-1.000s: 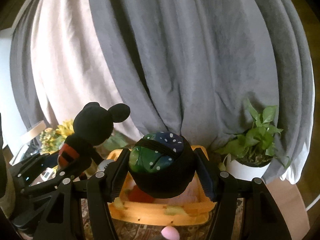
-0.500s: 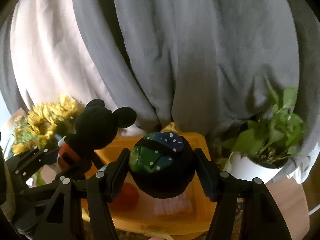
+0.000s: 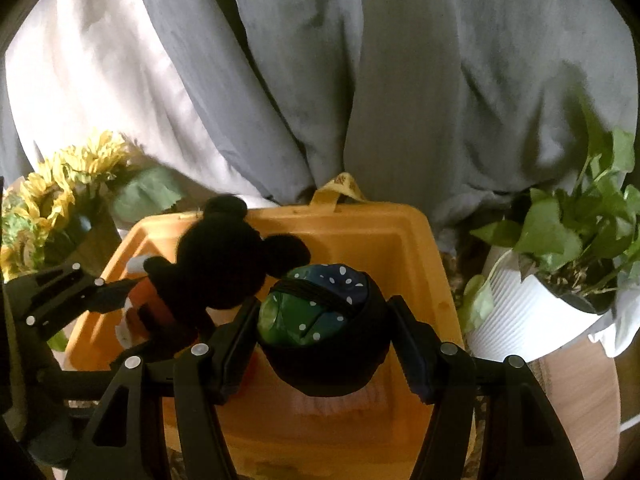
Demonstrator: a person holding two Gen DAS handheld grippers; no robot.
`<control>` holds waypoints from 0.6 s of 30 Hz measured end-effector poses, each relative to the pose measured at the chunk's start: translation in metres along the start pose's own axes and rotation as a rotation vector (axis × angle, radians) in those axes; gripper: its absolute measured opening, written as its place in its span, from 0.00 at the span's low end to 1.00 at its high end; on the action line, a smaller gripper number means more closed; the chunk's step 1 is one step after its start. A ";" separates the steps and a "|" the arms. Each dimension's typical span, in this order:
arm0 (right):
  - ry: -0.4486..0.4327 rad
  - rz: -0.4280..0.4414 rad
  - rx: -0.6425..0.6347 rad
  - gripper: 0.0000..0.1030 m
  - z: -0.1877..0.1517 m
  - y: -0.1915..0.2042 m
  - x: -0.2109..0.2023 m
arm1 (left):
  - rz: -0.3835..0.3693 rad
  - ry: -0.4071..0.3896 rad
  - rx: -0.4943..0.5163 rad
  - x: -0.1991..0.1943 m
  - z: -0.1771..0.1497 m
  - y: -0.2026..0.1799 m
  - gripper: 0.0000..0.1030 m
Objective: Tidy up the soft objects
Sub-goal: 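Lift and carry both plushes with both tools over the orange crate, then open both tools to drop the plushes into the crate and withdraw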
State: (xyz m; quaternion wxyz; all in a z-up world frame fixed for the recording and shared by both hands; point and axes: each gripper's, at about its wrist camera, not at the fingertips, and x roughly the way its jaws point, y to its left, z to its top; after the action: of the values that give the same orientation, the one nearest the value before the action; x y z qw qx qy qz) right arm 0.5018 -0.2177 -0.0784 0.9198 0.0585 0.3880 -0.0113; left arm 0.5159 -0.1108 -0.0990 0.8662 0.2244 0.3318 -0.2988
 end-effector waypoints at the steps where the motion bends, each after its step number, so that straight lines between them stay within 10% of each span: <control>1: 0.011 0.007 0.003 0.63 0.001 -0.001 0.003 | -0.013 0.012 -0.004 0.004 0.001 -0.001 0.42; 6: 0.015 0.009 0.016 0.65 0.002 -0.005 0.007 | -0.034 0.015 -0.042 0.006 0.004 -0.001 0.61; 18: -0.035 0.000 0.039 0.66 0.000 -0.010 -0.023 | -0.011 -0.035 -0.172 -0.022 0.000 0.002 0.65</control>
State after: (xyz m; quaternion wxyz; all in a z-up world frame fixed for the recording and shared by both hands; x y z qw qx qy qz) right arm 0.4851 -0.2280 -0.0624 0.9251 0.0761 0.3714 -0.0199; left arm 0.5035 -0.1013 -0.0830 0.8864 0.1419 0.3421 -0.2778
